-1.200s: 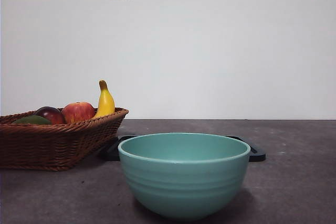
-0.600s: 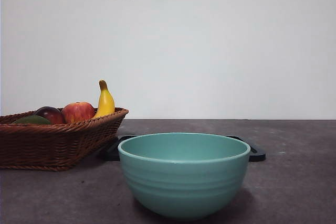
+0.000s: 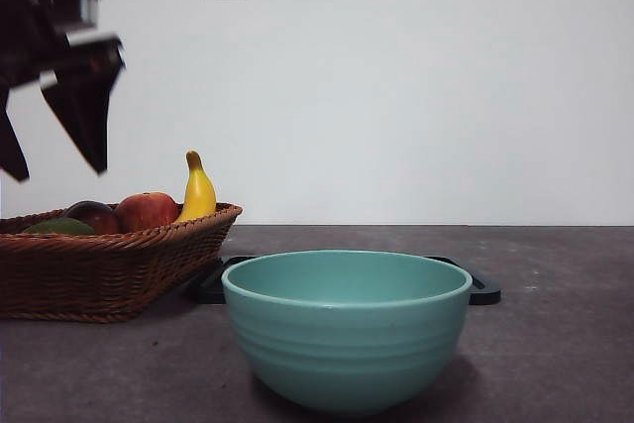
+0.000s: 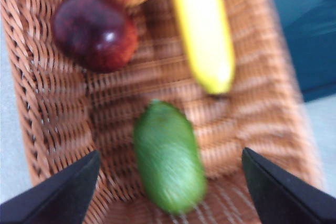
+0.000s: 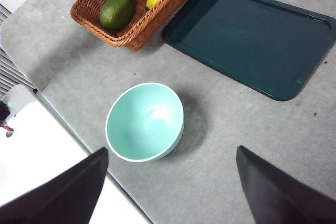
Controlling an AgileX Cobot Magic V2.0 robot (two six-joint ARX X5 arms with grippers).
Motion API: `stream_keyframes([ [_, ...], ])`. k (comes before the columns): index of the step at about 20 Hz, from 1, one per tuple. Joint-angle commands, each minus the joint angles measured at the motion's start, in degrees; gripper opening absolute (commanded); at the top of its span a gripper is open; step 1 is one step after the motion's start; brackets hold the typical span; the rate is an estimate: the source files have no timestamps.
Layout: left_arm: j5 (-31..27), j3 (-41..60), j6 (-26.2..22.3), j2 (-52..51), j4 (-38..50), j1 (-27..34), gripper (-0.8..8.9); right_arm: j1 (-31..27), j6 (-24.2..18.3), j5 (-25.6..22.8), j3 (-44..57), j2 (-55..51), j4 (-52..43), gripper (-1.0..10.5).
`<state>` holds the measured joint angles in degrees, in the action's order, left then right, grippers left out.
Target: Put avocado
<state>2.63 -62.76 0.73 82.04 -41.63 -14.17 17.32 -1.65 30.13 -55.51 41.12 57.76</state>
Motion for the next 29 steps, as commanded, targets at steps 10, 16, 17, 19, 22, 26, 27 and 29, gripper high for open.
stream_keyframes([
  [10, -1.4, -1.4, -0.2, 12.6, 4.0, -0.6, 4.32, 0.3, 0.2, 0.3, -1.1, 0.4, -0.3, 3.9],
  [16, -1.4, -1.4, 0.0, 13.1, 3.7, -1.2, 2.42, 0.3, 0.2, 0.3, -1.1, 0.4, -0.3, 3.9],
  [17, -1.4, -1.4, 0.0, 13.1, 3.6, -1.3, 2.41, 0.3, 0.2, 0.3, -1.1, 0.4, -0.4, 3.9],
  [19, -1.4, -1.5, 0.0, 13.1, 3.5, -1.4, 1.93, 0.3, 0.2, 0.3, -1.1, 0.4, -0.6, 3.9],
  [22, -1.2, -1.5, 0.6, 12.6, 3.3, -1.6, 1.79, 0.3, 0.2, -0.1, -1.1, 0.4, -0.7, 3.9],
  [26, 2.2, -1.6, 1.5, 7.8, 3.3, -2.6, 1.8, 0.3, 0.2, -0.1, -1.1, 0.4, -0.7, 3.9],
  [27, 3.0, -1.7, 1.7, 5.5, 2.8, -3.3, 1.8, 0.3, 0.2, -0.1, -1.1, 0.4, -0.7, 3.9],
  [29, 4.3, -2.2, 1.7, 0.7, 1.6, -5.3, 1.81, 0.3, 0.2, -0.2, -1.1, 0.4, -0.7, 3.9],
])
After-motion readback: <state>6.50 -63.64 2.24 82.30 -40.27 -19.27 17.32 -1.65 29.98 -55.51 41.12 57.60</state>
